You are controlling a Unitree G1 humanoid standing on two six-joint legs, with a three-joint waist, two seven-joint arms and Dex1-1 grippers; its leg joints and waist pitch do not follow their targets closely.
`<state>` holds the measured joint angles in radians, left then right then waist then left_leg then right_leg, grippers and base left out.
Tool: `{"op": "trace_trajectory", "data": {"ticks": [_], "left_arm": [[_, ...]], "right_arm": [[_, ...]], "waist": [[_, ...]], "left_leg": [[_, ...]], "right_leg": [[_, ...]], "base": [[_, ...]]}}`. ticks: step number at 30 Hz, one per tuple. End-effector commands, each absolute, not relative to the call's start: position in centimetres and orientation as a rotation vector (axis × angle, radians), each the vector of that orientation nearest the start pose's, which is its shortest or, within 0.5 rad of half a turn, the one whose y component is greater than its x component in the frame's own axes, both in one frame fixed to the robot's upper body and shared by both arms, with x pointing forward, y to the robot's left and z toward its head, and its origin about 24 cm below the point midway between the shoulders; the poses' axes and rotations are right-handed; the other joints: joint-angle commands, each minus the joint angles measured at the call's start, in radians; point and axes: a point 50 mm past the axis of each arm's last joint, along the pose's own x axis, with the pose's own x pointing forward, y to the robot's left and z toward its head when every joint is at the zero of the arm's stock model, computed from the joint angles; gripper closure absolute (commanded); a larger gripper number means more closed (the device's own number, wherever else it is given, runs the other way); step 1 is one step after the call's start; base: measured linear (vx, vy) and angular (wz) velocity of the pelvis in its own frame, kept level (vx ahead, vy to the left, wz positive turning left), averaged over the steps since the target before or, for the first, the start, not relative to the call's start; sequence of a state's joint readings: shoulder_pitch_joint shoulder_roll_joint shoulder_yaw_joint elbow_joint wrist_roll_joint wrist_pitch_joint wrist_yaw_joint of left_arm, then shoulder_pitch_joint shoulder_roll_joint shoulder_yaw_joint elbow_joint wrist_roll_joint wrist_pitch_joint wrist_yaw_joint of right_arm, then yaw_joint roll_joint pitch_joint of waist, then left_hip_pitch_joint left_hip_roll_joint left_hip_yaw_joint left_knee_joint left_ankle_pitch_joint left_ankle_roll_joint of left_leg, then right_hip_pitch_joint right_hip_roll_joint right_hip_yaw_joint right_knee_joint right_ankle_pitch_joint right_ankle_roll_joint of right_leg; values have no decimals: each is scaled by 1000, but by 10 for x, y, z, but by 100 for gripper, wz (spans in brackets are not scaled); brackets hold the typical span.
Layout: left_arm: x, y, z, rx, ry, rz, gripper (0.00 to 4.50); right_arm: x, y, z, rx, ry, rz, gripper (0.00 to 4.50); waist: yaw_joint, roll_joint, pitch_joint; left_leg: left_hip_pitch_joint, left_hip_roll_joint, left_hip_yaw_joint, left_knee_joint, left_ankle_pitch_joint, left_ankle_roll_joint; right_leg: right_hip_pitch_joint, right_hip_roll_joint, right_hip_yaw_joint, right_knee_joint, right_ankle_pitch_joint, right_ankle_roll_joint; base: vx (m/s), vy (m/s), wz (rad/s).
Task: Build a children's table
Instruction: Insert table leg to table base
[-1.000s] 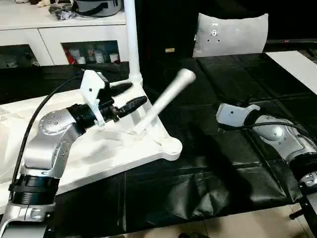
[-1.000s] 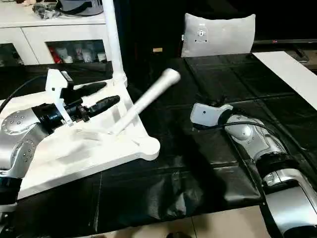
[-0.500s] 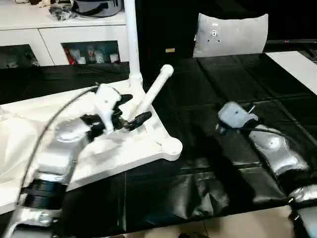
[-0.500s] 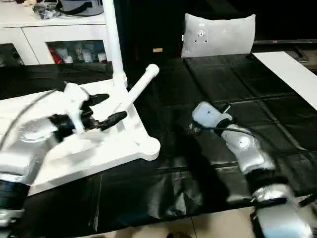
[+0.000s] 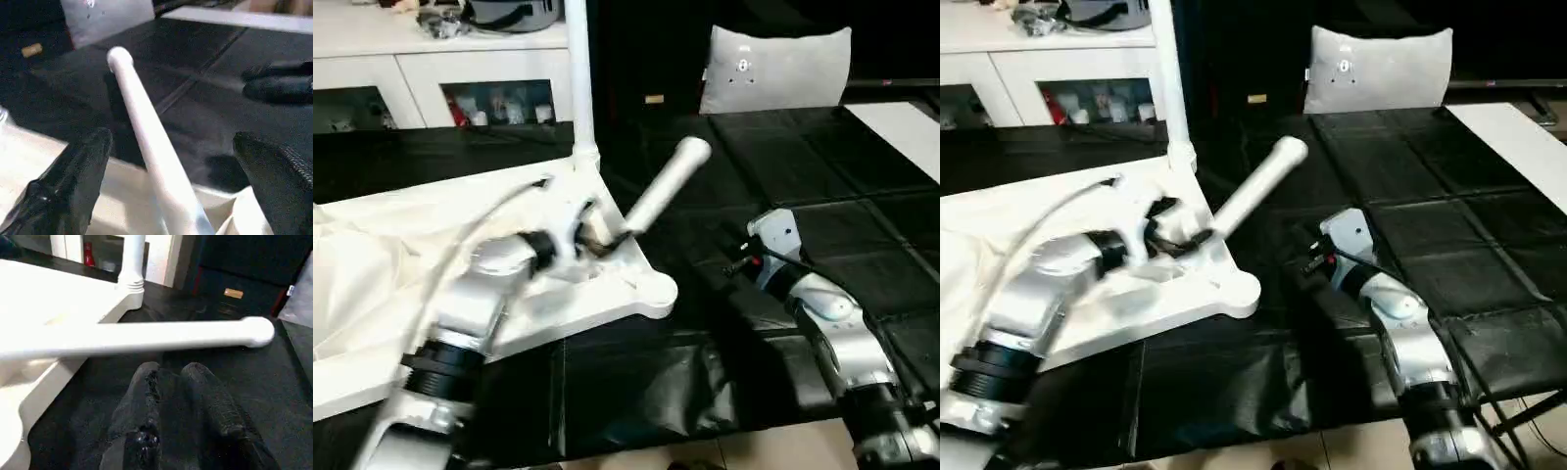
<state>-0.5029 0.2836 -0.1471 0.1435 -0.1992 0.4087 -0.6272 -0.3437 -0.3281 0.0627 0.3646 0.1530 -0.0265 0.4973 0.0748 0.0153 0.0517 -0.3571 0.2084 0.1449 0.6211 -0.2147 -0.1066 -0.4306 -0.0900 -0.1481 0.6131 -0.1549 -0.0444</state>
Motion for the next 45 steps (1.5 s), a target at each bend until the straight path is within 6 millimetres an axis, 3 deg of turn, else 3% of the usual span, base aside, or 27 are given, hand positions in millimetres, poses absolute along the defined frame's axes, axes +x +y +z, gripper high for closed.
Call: {"op": "trace_trajectory", "data": {"ticks": [1,4,7,8,9,10,11,12,13,15,17,23,24,28,33,34,35,38,45], "left_arm": [[324,114,111,150,133,-814,0],[324,114,112,167,132,-805,0],[318,110,111,159,144,-840,0],[316,107,110,150,149,-858,0],[309,100,109,129,161,-905,0],[306,97,108,125,167,-925,0],[304,96,107,132,171,-933,0],[303,95,106,137,174,-936,0],[303,95,104,143,176,-920,0],[305,98,103,144,172,-885,0],[305,101,102,141,172,-878,0],[297,109,106,131,181,-912,0],[296,108,106,130,179,-917,0],[291,100,107,120,172,-962,0],[289,96,108,116,173,-985,0],[289,95,107,122,175,-985,0],[289,95,107,126,175,-983,0],[289,95,107,143,171,-976,0],[287,86,103,167,192,-997,0]], "right_arm": [[310,-182,60,-192,66,482,330],[308,-188,58,-253,129,471,296],[305,-193,55,-310,186,484,282],[303,-194,52,-324,215,495,272],[300,-196,44,-355,277,526,254],[299,-196,41,-372,296,539,254],[298,-197,39,-389,308,544,249],[297,-198,38,-401,316,545,243],[297,-198,35,-393,338,537,224],[297,-200,33,-388,361,529,215],[297,-200,32,-389,375,531,199],[294,-202,39,-412,374,559,132],[294,-202,41,-415,370,559,132],[291,-203,44,-421,370,568,98],[287,-203,44,-425,376,569,66],[284,-205,44,-427,384,564,44],[283,-206,44,-428,387,562,33],[281,-208,47,-433,385,552,11],[282,-216,52,-449,387,514,4]], "waist": [[5,3,-72],[4,4,-67],[5,3,-68],[5,4,-70],[3,-5,-70],[5,1,-69],[3,-6,-70],[6,-3,-71],[4,-9,-71],[5,-8,-72],[5,-13,-70],[4,-13,-67],[4,-18,-66],[9,-14,-66],[11,-17,-66],[10,-6,-65],[8,-11,-66],[9,-11,-65],[3,-9,-64]], "left_leg": [[-11,-1,13,-66,-165,72],[-4,-2,12,-68,-179,63],[-2,-2,10,-69,-193,60],[-3,3,7,-71,-185,61],[-3,8,8,-72,-180,63],[-2,10,7,-74,-176,68],[-4,8,10,-72,-170,73],[-6,6,10,-72,-155,76],[-7,6,11,-71,-150,78],[-8,6,10,-70,-133,81],[-8,5,11,-71,-129,83],[-6,6,12,-72,-136,79],[-7,6,13,-72,-135,79],[-6,5,12,-72,-139,74],[-5,3,13,-72,-143,72],[-5,3,12,-73,-148,70],[-6,3,11,-73,-150,70],[-6,1,11,-73,-161,69],[-4,-1,10,-71,-182,69]], "right_leg": [[85,-45,48,-102,-382,-71],[81,-40,40,-116,-447,-25],[85,-42,36,-119,-471,-5],[87,-44,36,-115,-453,-9],[87,-46,39,-113,-431,-24],[85,-49,42,-112,-420,-42],[85,-48,43,-113,-416,-45],[86,-49,44,-109,-404,-53],[86,-48,45,-109,-402,-53],[88,-48,45,-106,-391,-54],[88,-48,45,-108,-399,-47],[84,-49,45,-111,-437,-26],[84,-48,45,-112,-438,-24],[84,-50,45,-115,-453,-13],[83,-49,44,-118,-461,-1],[82,-47,43,-121,-462,3],[84,-46,42,-120,-454,4],[84,-46,40,-124,-470,13],[80,-43,33,-133,-502,31]], "base": [[0,0,0],[0,0,0],[0,0,0],[0,0,0],[0,0,0],[0,0,0],[0,0,0],[0,0,0],[0,0,0],[0,0,0],[0,0,0],[0,0,0],[0,0,0],[0,0,0],[0,0,0],[0,0,0],[0,0,0],[0,0,0],[0,0,0]]}}
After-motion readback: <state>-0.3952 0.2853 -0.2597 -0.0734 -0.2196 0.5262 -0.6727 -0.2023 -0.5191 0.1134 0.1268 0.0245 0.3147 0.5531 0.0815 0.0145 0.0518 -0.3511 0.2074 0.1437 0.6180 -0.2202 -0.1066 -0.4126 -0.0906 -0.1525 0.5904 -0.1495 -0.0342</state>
